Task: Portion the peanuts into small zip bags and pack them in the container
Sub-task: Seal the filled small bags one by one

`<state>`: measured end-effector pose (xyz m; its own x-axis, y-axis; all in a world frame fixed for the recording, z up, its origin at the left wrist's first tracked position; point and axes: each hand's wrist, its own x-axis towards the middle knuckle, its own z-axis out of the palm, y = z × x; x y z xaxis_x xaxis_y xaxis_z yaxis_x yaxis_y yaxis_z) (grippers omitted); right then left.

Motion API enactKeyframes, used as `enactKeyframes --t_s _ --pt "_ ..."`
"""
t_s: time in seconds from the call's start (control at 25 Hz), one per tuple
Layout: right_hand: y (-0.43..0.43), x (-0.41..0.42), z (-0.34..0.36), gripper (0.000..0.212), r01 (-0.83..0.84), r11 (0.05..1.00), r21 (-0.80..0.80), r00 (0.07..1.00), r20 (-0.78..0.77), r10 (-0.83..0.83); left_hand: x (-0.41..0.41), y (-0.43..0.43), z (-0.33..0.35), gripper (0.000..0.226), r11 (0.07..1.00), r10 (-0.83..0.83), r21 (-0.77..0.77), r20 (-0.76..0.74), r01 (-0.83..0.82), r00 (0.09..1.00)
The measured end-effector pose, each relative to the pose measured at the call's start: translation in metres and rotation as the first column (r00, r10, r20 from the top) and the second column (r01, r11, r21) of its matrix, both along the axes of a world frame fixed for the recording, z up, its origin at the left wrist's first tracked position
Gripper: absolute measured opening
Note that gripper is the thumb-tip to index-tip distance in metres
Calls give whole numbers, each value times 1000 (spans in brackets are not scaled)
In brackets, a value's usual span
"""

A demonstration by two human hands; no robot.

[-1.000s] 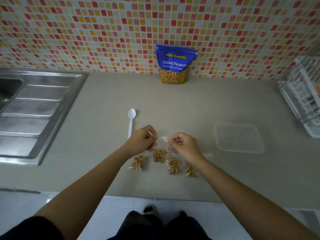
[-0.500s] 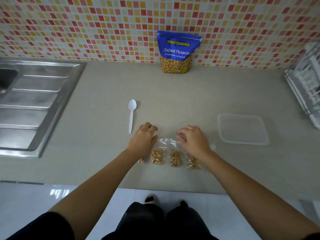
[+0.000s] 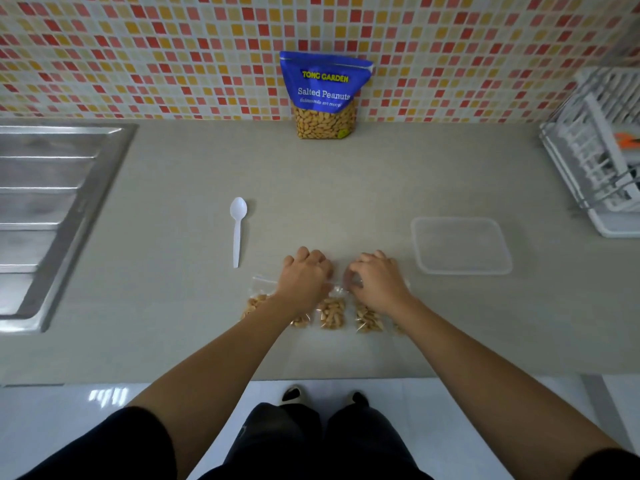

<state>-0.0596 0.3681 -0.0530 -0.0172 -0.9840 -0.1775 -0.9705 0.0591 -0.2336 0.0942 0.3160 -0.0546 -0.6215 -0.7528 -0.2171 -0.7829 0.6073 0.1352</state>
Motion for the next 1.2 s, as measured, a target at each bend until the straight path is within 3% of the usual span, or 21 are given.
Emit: enactKeyframes --t_s 0.12,0.2,0.28,0.68,0.92,1.2 --pt "2 -7 9 6 49 999 -3 971 236 -46 4 -6 14 19 996 15 94 -129 -2 992" --pt "5 -12 27 4 100 994 42 888 448 -108 10 -12 33 15 965 20 258 -258 49 966" --pt "4 -16 52 6 110 994 25 831 547 -106 13 -21 60 13 922 28 367 -371 119 928" --pt "-44 -42 232 6 215 886 -410 771 628 103 -10 -72 251 2 986 -99 29 -690 164 717" --pt "-52 -51 272 3 221 814 -538 792 586 172 -24 -77 297 5 973 -227 -184 -650 140 725" --pt "-47 -52 267 7 282 807 -519 725 666 175 -31 -74 291 15 954 -282 -264 -621 144 731"
